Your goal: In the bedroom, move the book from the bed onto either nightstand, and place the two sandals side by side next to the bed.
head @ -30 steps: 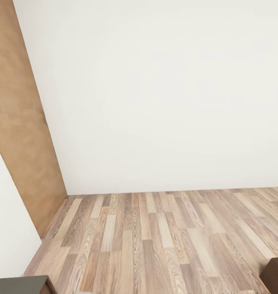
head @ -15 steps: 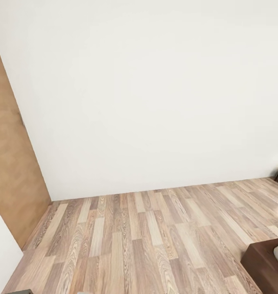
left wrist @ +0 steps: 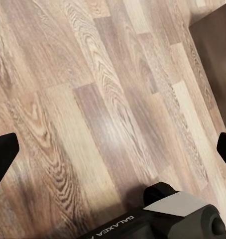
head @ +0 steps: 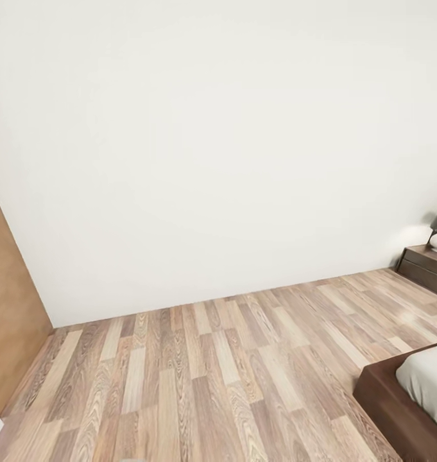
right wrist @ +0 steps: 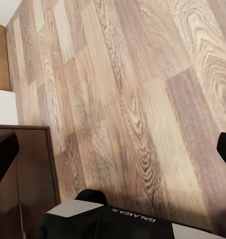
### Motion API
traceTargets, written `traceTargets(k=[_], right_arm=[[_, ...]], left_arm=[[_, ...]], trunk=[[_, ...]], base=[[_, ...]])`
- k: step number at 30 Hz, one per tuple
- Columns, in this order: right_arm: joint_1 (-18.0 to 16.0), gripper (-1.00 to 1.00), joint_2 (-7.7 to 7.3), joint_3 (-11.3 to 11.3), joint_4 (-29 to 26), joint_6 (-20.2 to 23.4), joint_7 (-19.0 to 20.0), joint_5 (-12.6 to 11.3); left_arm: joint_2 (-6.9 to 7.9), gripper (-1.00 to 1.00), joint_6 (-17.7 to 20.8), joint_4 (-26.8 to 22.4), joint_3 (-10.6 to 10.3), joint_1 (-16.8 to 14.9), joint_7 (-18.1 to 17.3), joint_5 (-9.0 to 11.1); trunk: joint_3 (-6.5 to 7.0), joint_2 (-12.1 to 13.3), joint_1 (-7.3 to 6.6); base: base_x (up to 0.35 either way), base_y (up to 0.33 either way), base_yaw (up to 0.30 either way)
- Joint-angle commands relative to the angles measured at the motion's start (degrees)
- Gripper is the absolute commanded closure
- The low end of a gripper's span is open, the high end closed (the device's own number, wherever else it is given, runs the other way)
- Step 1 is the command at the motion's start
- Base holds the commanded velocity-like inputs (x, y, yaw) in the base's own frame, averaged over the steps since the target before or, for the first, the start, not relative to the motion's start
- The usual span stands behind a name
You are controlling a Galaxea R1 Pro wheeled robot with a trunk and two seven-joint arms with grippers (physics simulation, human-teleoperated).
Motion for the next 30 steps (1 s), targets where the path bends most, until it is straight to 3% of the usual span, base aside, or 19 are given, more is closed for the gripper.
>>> traceTargets(k=[1,30], right_arm=[[-0.05,-1.00,0.00,-0.36,0.06,-0.06,0.20,0.27],[-0.05,-1.00,0.00,-0.36,0.07,-0.12,0.16,0.27]], left_arm=[[0.02,-1.00,-0.45,0.03,0.36,-0.03,-0.09,-0.61],[-0.02,-1.00,-0.44,0.03,0.36,-0.03,-0.07,-0.61]], trunk=[[-0.06,-0.04,0.00],[0.60,-0.04,0.00]], base=[[0.000,0.000,-0.223],[0.000,0.000,-0.221]])
